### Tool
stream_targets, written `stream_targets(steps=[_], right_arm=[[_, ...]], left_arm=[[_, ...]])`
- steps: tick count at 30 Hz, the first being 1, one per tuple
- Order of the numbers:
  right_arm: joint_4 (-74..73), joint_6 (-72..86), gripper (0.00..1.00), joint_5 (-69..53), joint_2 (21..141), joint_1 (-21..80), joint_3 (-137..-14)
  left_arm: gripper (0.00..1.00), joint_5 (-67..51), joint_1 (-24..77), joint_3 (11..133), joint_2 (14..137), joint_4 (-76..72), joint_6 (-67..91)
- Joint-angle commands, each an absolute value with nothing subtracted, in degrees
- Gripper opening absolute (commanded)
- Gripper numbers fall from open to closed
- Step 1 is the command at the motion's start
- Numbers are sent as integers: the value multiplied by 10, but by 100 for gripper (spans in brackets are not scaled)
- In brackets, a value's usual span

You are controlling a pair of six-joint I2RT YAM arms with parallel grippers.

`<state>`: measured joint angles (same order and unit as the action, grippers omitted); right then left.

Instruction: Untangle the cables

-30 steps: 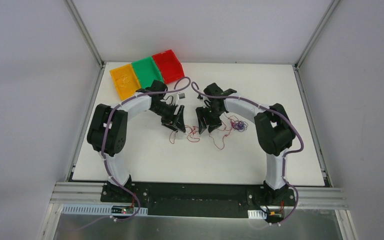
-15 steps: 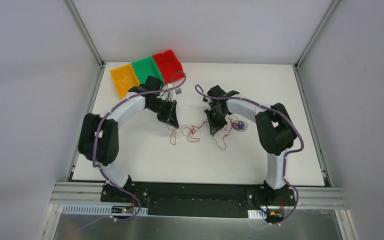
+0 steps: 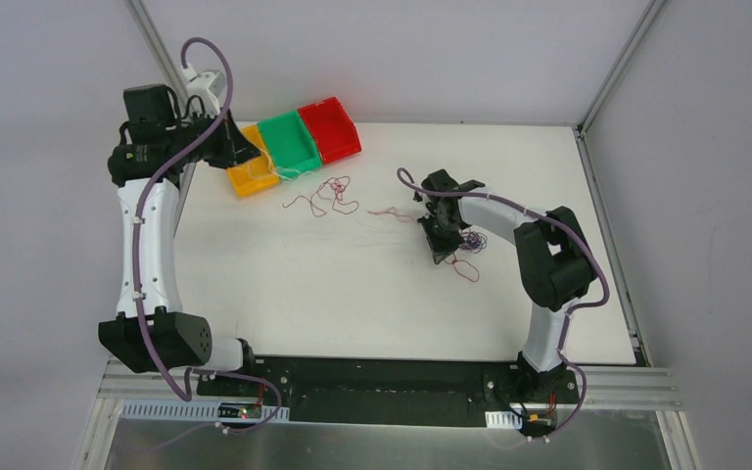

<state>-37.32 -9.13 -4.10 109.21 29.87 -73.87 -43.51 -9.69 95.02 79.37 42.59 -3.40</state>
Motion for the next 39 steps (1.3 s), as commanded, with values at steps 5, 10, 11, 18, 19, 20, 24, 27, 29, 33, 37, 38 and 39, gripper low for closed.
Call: stream_targets(steps=[5, 10, 11, 18, 19, 20, 24, 27, 29, 33, 37, 38, 39], right_arm=[[-411, -140, 0, 61, 1107, 272, -680], [-411, -162, 0, 60, 1089, 243, -658], [-412, -162, 0, 58, 1087, 240, -657], [-415, -165, 0, 58, 1085, 238, -657], [-415, -169, 0, 63, 1085, 237, -654], [-415, -172, 0, 65, 1082, 235, -650], [-415, -187, 0, 74, 1067, 221, -634], [-417, -196, 0, 76, 1059, 209, -626], [-417, -201, 0, 77, 1055, 203, -622], [-420, -207, 0, 76, 1049, 198, -619], [-440, -220, 0, 17, 1037, 198, -634], [-443, -220, 0, -7, 1028, 199, -643], [-446, -220, 1, -38, 1017, 199, -652]], left_arm=[[0, -440, -168, 1082, 835, 448, -14], [0, -451, -208, 1136, 868, 449, -2], [0, -453, -210, 1144, 873, 448, -2], [0, -406, -222, 1215, 931, 448, -2], [0, -391, -227, 1234, 941, 448, -2], [0, -375, -234, 1252, 951, 448, -2], [0, -314, -254, 1299, 979, 449, 17], [0, -271, -262, 1304, 983, 451, 18], [0, -266, -267, 1302, 982, 450, 18], [0, -273, -270, 1302, 979, 449, 21], [0, -513, -274, 1278, 971, 449, 66], [0, -562, -266, 1265, 965, 448, 86], [0, -596, -253, 1249, 955, 447, 96]])
